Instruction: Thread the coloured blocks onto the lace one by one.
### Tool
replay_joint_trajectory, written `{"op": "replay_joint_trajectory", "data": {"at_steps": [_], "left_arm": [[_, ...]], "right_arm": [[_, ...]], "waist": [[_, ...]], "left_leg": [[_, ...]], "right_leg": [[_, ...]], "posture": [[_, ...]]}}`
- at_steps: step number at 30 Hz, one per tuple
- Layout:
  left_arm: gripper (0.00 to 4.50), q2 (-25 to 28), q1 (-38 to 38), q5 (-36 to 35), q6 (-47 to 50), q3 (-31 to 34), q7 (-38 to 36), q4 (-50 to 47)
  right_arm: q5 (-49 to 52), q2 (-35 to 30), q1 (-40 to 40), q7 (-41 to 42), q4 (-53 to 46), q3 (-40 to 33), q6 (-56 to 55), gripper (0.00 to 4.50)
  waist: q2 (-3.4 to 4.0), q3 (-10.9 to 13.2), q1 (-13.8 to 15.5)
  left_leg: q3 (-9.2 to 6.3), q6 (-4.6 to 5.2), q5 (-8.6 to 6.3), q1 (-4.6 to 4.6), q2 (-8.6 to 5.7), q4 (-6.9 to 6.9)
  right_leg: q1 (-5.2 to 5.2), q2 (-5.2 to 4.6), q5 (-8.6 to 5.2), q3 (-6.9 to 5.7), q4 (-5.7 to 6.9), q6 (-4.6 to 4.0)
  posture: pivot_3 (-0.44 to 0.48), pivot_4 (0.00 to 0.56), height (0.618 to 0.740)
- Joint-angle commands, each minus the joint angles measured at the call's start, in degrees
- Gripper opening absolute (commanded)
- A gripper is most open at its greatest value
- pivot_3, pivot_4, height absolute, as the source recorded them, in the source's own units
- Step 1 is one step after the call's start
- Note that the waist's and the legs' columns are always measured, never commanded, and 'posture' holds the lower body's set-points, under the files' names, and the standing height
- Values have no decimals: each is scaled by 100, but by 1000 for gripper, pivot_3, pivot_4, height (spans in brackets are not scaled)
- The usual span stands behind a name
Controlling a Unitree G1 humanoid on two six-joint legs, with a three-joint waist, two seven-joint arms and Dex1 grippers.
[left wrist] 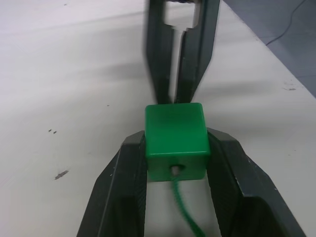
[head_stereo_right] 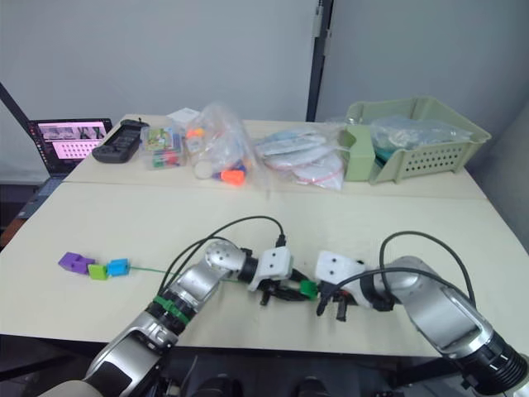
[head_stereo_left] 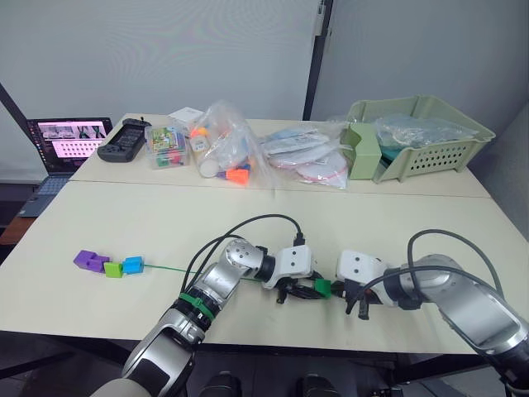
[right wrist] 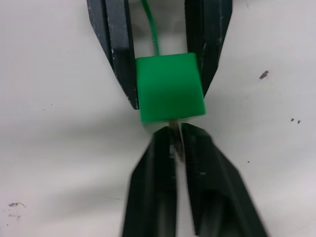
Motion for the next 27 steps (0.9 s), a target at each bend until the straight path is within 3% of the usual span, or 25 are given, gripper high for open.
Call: {"op": "replay_joint_trajectory", "data": {"at_steps": [1,6,13,21,27], "left_arm": [[1172,-45,5,-106,-7,67,12,-221],[1172,55,-58,-134,-37,181,37,-387],[1172,1054,-81,-305,-138,623,-372,-483],[1172,2130,649,-782,-40,1248,-738,-997],[1172,3034,1519,-1028,-580,1954,-877,-713]], "right_arm": [[-49,-73,-82,48,-90,-97,41,0],[-18,-121,-74,99,-45,-166,26,0],[-8,-110,-329,378,192,-80,-122,0],[-21,-111,-606,670,457,-51,-271,0],[-78,-5,-762,737,686,0,-402,0]], "waist": [[0,0,0],[0,0,2],[1,0,-68],[1,0,-106],[1,0,-125]], "left_leg": [[0,0,0,0,0,0],[0,0,0,-1,0,0],[-1,0,0,1,7,-3],[-7,1,-1,0,4,-4],[-9,1,-1,4,8,-6]], "right_leg": [[0,0,0,0,0,0],[-1,0,0,0,0,0],[-7,6,0,0,4,-1],[-8,-2,0,-3,9,-1],[-10,-4,0,-4,9,-2]], "posture": [[0,150,734],[0,150,734],[0,150,734],[0,150,734],[0,150,734]]}}
